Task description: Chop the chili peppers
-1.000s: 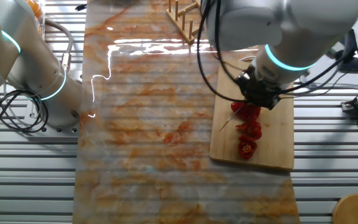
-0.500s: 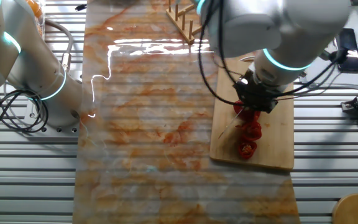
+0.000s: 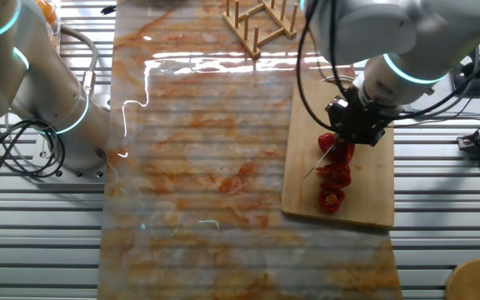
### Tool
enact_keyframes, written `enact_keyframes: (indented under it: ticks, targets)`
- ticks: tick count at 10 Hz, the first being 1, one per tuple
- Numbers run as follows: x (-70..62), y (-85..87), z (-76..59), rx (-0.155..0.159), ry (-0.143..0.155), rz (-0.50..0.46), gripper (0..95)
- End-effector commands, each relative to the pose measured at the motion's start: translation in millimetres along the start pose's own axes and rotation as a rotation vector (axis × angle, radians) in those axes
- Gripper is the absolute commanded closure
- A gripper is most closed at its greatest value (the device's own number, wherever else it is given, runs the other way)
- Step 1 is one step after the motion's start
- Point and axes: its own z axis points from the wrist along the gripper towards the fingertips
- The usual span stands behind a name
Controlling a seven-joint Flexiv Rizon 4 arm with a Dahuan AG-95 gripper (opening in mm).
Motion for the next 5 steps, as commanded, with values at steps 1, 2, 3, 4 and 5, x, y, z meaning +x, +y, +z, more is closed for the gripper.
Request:
enact_keyframes:
  ticks: [1, 2, 3, 4, 5]
  targets:
    - [6.4, 1.4, 10.0, -0.008, -0.016, 0.005, 95.0]
    - [7.2, 1.9, 9.1, 0.003, -0.021, 0.002, 95.0]
    - [8.7, 2.1, 11.5, 0.011, -0.016, 0.004, 95.0]
    - [10.3, 1.9, 19.0, 0.016, -0.010, 0.004, 95.0]
    - [11.6, 1.5, 26.8, 0.021, -0.006, 0.006, 95.0]
